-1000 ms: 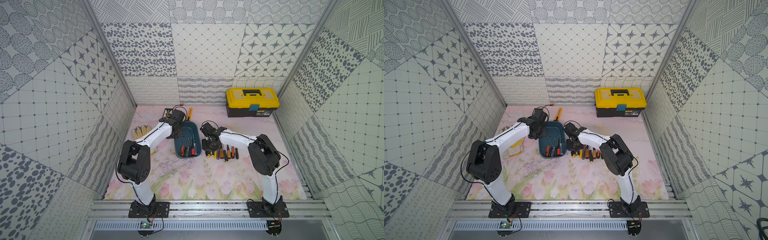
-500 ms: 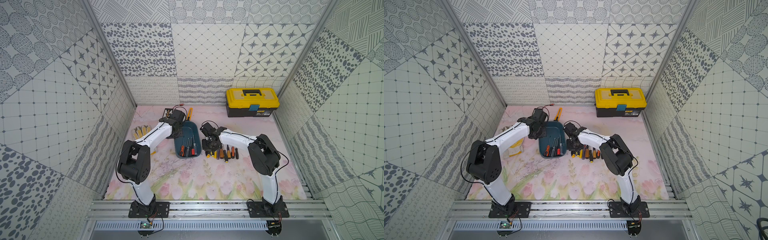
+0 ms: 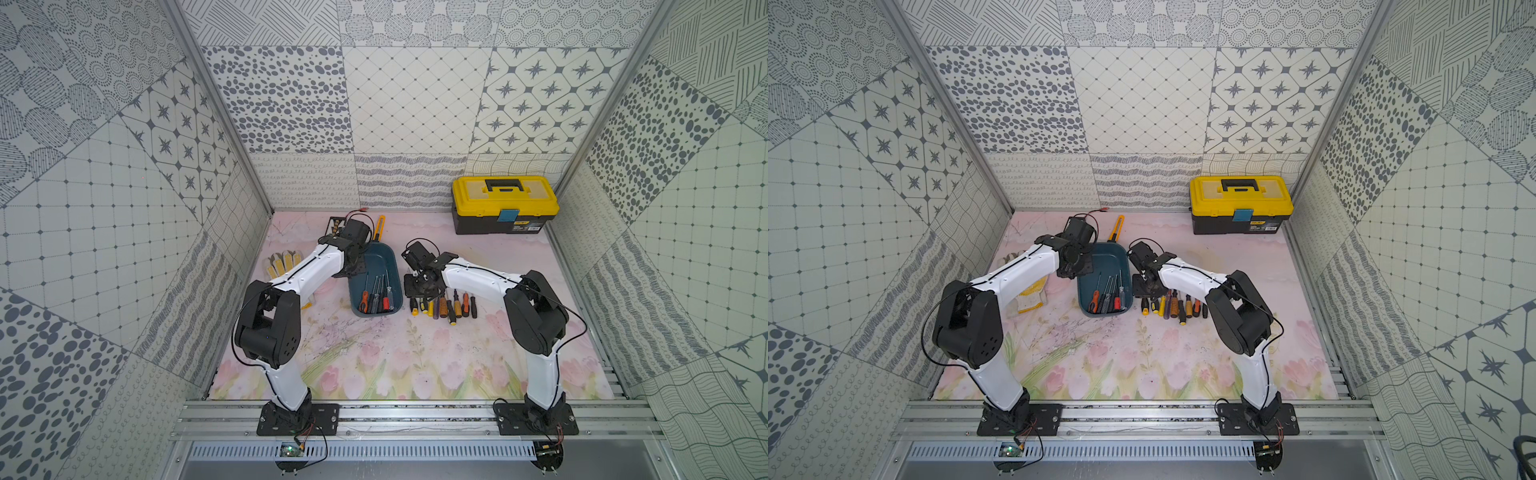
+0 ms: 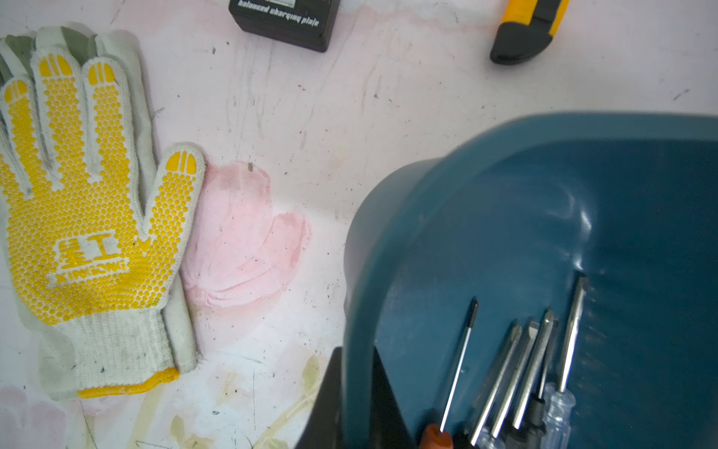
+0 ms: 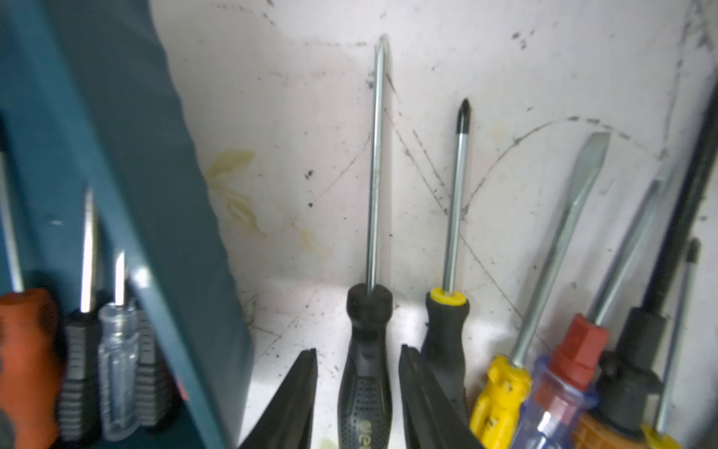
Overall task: Take out the screwdriver from the storage box
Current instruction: Place the screwdriver at the center of the board, then pick up the screwdriver from the storage box.
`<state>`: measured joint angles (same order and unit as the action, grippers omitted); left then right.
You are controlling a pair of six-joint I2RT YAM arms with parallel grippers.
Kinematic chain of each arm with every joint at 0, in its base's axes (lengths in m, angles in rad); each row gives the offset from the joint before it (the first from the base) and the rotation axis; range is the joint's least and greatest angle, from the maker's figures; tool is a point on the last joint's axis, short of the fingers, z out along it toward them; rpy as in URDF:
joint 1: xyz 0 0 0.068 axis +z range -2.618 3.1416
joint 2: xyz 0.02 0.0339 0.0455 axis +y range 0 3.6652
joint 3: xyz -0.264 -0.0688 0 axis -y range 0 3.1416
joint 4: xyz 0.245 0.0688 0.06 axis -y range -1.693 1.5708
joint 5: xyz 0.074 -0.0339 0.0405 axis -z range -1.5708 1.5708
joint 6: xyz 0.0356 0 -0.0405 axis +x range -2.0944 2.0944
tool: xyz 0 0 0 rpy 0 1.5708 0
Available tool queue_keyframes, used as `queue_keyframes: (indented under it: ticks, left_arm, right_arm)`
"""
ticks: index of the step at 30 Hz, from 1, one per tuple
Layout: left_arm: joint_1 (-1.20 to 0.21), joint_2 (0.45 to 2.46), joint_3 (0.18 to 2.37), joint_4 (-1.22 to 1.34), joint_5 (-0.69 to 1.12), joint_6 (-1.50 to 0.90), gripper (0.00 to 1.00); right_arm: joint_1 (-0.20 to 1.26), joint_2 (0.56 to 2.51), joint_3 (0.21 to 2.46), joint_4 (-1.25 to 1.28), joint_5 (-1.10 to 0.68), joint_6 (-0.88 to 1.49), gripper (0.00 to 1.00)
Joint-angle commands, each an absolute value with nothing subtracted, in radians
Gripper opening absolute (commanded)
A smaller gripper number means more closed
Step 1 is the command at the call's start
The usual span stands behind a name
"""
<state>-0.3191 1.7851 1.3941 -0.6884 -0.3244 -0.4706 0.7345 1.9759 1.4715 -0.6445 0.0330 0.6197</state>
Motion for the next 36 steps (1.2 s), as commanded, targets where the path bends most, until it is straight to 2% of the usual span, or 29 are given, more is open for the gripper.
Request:
queue_keyframes:
  ticks: [1,8,14,23,36]
  left_arm:
    - [-0.311,1.781,1.416,-0.672,-0.312,-0.477,0.00]
    - [-0.312,1.756,1.382,-0.605,-0.225,-0.451,0.00]
    - [-0.311,1.756,1.373,-0.589,-0.182,-0.459,0.00]
    - [-0.313,1.761,1.370,-0.583,-0.157,-0.468,0.00]
    - [-0.312,1.758,1.363,-0.569,-0.118,-0.474,0.00]
  right_arm:
    - [0.739,1.897,1.451,-0.578,0.057,0.616,0.43]
    - [0.753,1.811,1.402,-0.491,0.046,0.593,0.50]
    - [0.768,1.792,1.417,-0.450,-0.037,0.584,0.51]
    - [0.818,1.868,1.468,-0.369,-0.186,0.633,0.51]
    - [0.865,2.019,1.538,-0.350,-0.217,0.712,0.51]
